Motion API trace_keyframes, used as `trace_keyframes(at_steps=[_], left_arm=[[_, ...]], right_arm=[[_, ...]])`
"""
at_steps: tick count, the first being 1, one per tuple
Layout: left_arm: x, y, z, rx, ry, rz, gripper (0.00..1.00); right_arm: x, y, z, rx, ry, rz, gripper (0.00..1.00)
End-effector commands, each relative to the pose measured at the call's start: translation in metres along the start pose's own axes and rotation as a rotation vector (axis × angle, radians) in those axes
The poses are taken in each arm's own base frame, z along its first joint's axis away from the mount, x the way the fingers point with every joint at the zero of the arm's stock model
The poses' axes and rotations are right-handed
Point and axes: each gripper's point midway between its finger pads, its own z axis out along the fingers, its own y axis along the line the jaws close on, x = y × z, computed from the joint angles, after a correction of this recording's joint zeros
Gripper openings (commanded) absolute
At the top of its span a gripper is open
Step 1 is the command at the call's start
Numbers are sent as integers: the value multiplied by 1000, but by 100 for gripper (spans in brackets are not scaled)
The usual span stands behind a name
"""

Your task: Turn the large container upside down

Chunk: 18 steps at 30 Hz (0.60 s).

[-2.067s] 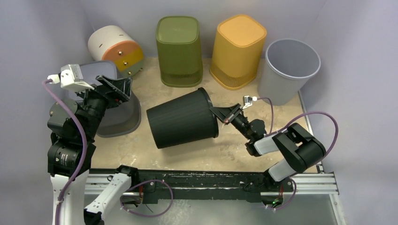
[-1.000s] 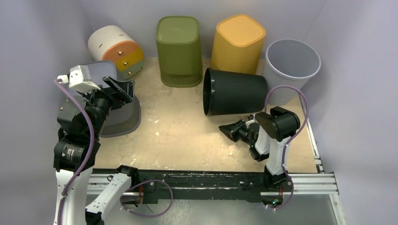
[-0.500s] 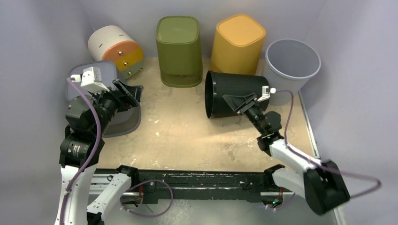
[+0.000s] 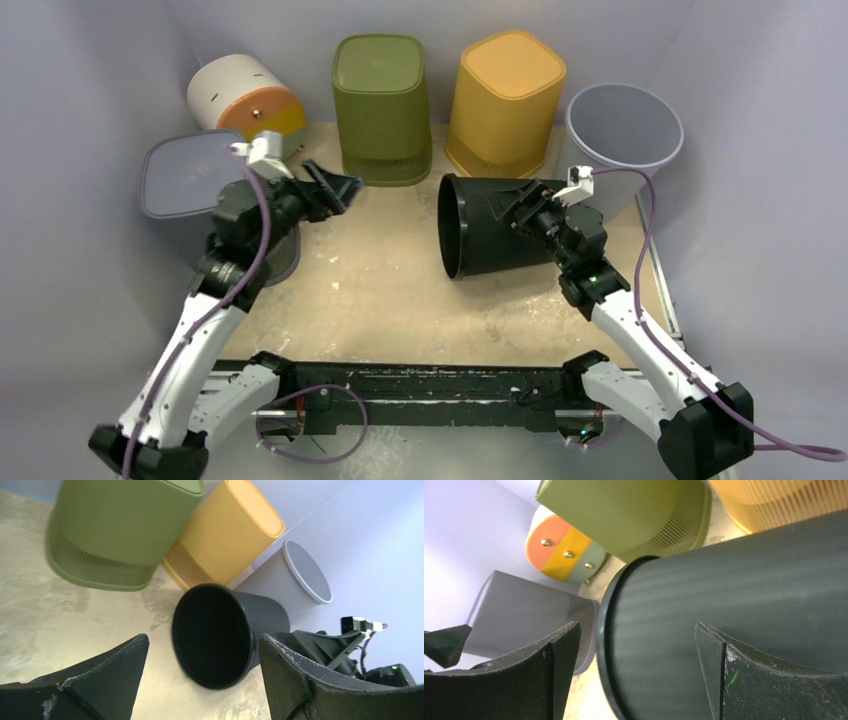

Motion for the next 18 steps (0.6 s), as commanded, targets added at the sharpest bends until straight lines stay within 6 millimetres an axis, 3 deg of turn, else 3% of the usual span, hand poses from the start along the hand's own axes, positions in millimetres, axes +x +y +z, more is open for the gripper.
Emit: trace_keyframes(at_steps=[1, 5, 11, 18], left_arm=[[30, -37, 28, 75, 46, 27, 78], [82, -55, 47, 53, 147, 69, 78], [103, -74, 55, 126, 115, -16, 78], [153, -89, 74, 138, 122, -51, 78]], right_arm=[[-12, -10, 1, 90, -16, -87, 86], [-8, -14, 1, 85, -17, -63, 86], [2, -19, 3, 87, 12, -59, 86], [9, -19, 6, 71, 27, -39, 86]])
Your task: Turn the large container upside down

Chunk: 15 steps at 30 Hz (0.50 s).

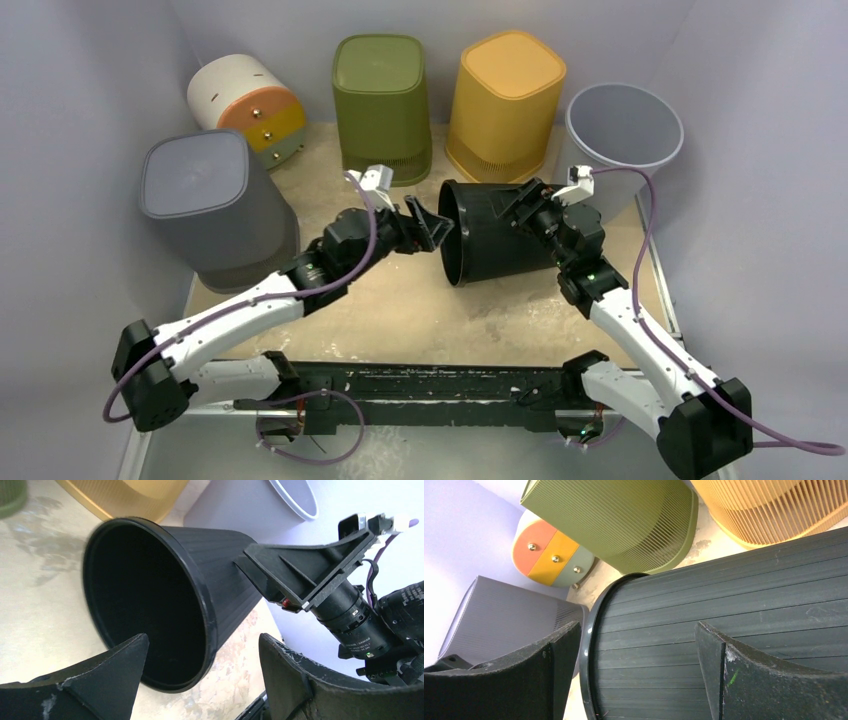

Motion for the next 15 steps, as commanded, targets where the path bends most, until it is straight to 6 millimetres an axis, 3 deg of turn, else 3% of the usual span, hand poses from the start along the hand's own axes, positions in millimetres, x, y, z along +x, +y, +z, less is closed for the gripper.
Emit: trace_keyframes(at_steps=[1, 4, 12, 15], left_arm=[[2, -22, 25, 58, -91, -59, 78], [12, -28, 36, 81, -89, -66, 78], [38, -21, 67, 80, -56, -92, 78], [47, -23, 77, 103, -44, -116, 72]], right_arm=[[10, -6, 0, 7, 30, 1, 86], [4, -2, 0, 2, 20, -10, 85], [1, 3, 1, -7, 25, -26, 85], [2, 3, 1, -11, 27, -18, 85]])
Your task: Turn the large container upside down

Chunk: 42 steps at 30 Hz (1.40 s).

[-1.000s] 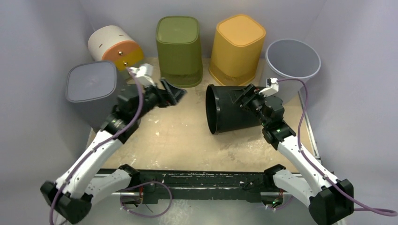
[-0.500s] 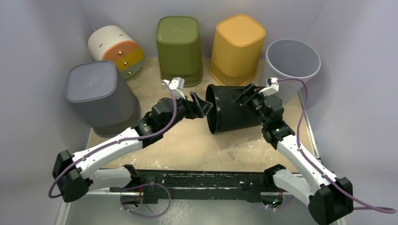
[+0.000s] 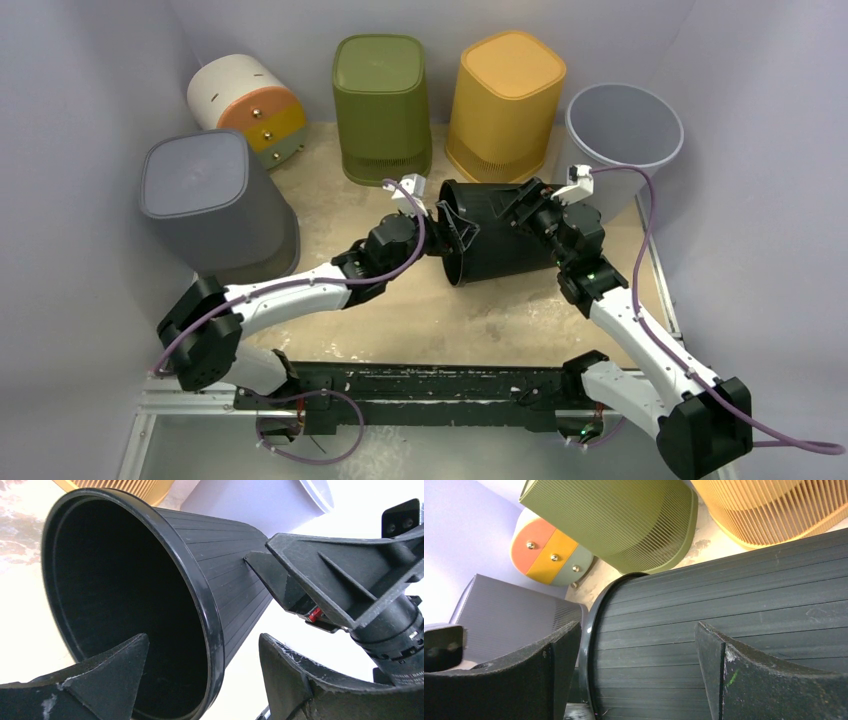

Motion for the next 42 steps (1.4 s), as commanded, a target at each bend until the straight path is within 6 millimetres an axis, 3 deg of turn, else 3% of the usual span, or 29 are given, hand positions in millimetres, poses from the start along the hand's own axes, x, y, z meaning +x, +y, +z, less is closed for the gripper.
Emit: trace_keyframes(at_steps=[1, 7, 11, 17, 20, 24, 26, 31, 34, 37, 40, 42], left_arm=[[-9, -24, 14, 97, -55, -69, 66], [0, -11, 20, 62, -55, -71, 34], [9, 0, 22, 41, -45, -68, 0], [16, 23, -6, 39, -84, -84, 0], [4, 19, -28, 124, -152, -127, 0], [-27, -10, -56, 326, -245, -223, 0], [-47, -28, -69, 441, -295, -275, 0], [-71, -76, -85, 726, -324, -381, 0], [-80, -101, -87, 901, -318, -448, 0], [-68, -115, -67, 962, -243, -441, 0], [-52, -107, -46, 936, -189, -463, 0], [-38, -91, -32, 888, -154, -472, 0]], right_arm=[[2, 2, 0, -6, 25, -8, 85], [-7, 7, -4, -9, 7, -31, 85], [-23, 15, -10, -9, -24, -68, 84], [-79, 37, -37, 15, -157, -187, 84], [-112, 40, -53, 73, -245, -262, 84], [-144, 38, -71, 162, -332, -328, 85], [-152, 36, -76, 192, -357, -342, 85], [-162, 28, -87, 251, -397, -359, 87], [-165, 26, -92, 264, -411, -359, 88], [-165, 23, -95, 280, -418, -354, 88], [-162, 17, -94, 298, -415, -358, 89], [-161, 15, -93, 306, -410, -364, 89]])
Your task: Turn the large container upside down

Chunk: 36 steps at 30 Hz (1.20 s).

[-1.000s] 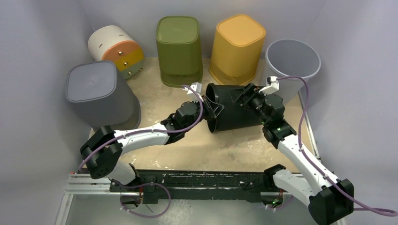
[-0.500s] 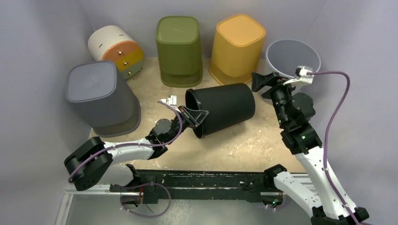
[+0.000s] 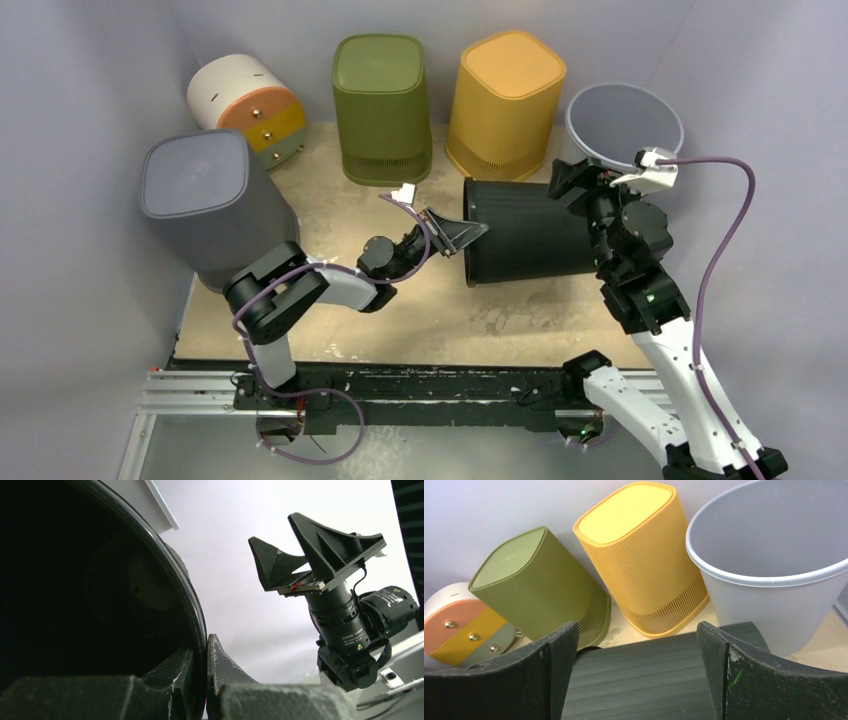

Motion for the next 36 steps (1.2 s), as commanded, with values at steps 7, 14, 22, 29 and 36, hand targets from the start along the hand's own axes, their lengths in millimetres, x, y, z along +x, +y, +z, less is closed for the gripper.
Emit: trace_keyframes(at_steps=[7, 14, 22, 29, 36], left_arm=[[-16, 34, -40, 23, -14, -77, 0], [-31, 78, -94, -155, -29, -53, 0], [-28, 118, -137, -309, -15, -10, 0], [-24, 149, -157, -409, -6, -13, 15], [-31, 153, -165, -436, -31, -10, 40]], right_arm=[[-5, -2, 7, 22, -33, -17, 90], [3, 2, 12, 3, -20, 4, 90], [11, 9, 18, -20, 2, 11, 90], [24, 6, 19, -16, 29, 7, 92], [27, 7, 19, -20, 38, 16, 94]])
